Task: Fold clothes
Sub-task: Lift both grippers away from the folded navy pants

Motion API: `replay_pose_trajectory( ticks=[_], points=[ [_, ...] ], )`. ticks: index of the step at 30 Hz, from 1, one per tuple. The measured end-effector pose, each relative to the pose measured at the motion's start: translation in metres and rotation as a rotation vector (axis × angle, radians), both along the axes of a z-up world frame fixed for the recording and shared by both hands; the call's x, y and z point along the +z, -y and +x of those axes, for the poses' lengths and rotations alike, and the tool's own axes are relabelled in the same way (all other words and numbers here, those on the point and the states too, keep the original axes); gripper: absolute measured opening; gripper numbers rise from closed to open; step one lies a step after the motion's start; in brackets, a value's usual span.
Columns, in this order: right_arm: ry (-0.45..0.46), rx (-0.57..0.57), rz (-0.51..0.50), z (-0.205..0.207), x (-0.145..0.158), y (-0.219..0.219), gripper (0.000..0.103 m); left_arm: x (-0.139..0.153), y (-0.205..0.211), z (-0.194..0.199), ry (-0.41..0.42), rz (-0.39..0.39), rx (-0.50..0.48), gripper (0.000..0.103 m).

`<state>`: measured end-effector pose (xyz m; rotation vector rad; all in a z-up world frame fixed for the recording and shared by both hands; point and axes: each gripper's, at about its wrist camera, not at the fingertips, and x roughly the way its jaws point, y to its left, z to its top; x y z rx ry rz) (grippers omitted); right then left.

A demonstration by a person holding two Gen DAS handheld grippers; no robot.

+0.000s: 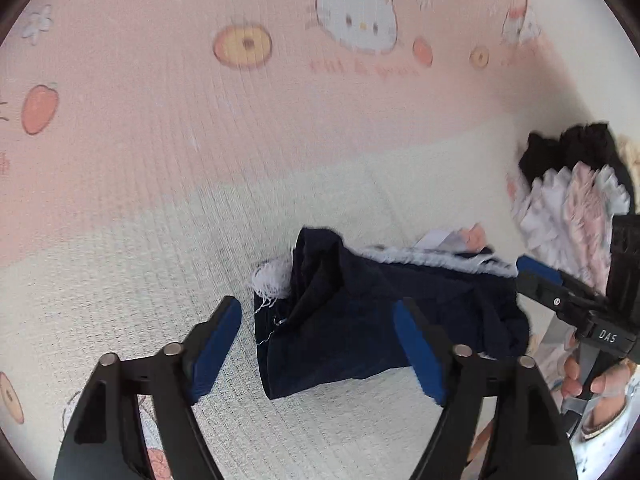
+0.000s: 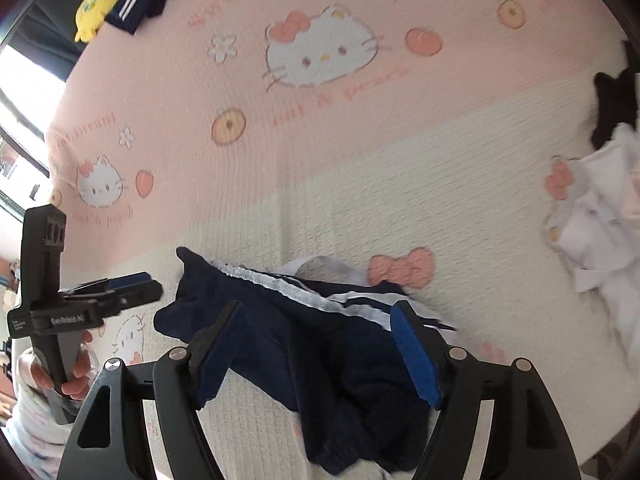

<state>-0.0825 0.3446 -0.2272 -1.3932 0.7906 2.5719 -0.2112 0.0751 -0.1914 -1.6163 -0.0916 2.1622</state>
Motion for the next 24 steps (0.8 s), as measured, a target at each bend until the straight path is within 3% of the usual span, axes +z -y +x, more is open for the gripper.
replay_pose_trajectory(
  ticks=[3,6,12,17,21,24],
  points=[
    [-0.001,-0.017,0.005,0.003,-0.002,0.004,0.075,0.012,0.004,0.005,-0.017,0.004,0.010,0.078],
    [0.005,-0.044,0.001,0.030,0.010,-0.006,0.075,0.021,0.001,0.009,-0.072,-0.039,-0.016,0.078],
    [0.027,-0.031,0.054,0.053,0.008,-0.009,0.075,0.031,-0.035,0.026,-0.199,-0.172,-0.160,0.078],
    [0.050,0.003,0.098,0.062,0.007,-0.007,0.075,0.024,-0.061,0.037,-0.191,-0.215,-0.257,0.078],
    [0.077,0.062,0.179,0.063,0.007,-0.001,0.075,0.021,-0.080,0.048,-0.206,-0.260,-0.319,0.078],
    [0.107,0.149,0.297,0.061,0.006,0.011,0.075,0.018,-0.098,0.062,-0.264,-0.333,-0.399,0.078]
  ],
)
